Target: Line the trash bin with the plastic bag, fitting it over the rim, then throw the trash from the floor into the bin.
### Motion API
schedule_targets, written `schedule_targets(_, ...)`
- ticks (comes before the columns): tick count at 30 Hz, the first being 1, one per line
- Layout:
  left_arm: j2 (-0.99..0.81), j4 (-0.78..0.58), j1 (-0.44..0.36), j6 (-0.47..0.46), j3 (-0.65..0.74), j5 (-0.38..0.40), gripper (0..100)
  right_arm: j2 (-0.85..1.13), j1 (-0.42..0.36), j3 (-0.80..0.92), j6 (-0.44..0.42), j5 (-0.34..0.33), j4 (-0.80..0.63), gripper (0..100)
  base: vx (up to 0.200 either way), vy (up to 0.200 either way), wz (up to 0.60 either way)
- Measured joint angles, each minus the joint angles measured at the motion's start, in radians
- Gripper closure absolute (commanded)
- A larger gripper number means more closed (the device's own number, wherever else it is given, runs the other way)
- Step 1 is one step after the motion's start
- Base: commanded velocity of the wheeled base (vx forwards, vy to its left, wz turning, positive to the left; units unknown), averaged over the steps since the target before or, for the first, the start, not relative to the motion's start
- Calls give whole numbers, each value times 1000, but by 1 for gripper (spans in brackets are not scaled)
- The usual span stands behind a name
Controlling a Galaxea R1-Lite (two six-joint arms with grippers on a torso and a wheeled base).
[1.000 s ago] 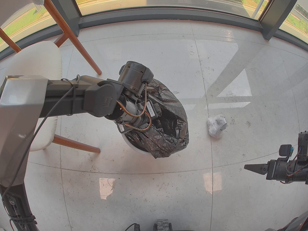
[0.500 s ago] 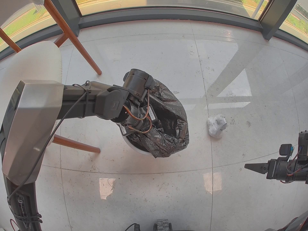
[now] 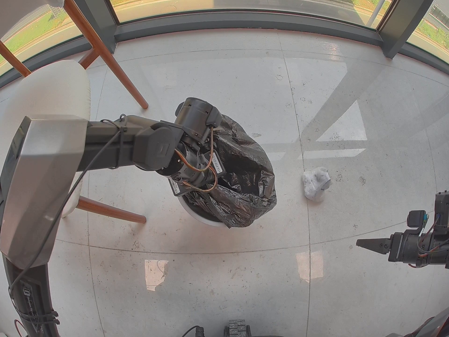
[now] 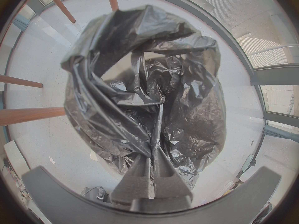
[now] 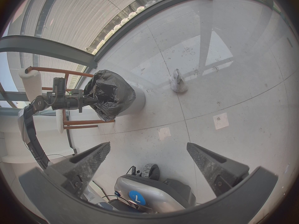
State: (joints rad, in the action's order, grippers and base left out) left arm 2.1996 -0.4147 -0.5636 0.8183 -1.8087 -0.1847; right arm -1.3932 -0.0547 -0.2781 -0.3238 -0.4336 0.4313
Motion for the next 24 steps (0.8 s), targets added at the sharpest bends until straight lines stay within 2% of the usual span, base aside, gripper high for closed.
schedule_targets(8, -113, -175, 1, -33, 31, -10, 100, 0, 0, 1, 0, 0, 0, 0, 0, 0, 0)
schedule_targets(12, -150, -187, 25, -56, 95, -27, 100, -1, 0, 0, 0, 0, 0, 0, 0, 0, 0)
schedule_targets(17, -175, -163, 50, -69, 196, -34, 100, -1, -1, -1, 0, 0, 0, 0, 0, 0, 0)
schedule_targets(23, -184, -18, 84, -114, 295, -39, 100, -1, -1, -1, 0, 0, 0, 0, 0, 0, 0)
schedule_targets(24, -184, -9, 92, -130, 311, -39, 0, 0, -1, 0, 0, 0, 0, 0, 0, 0, 0)
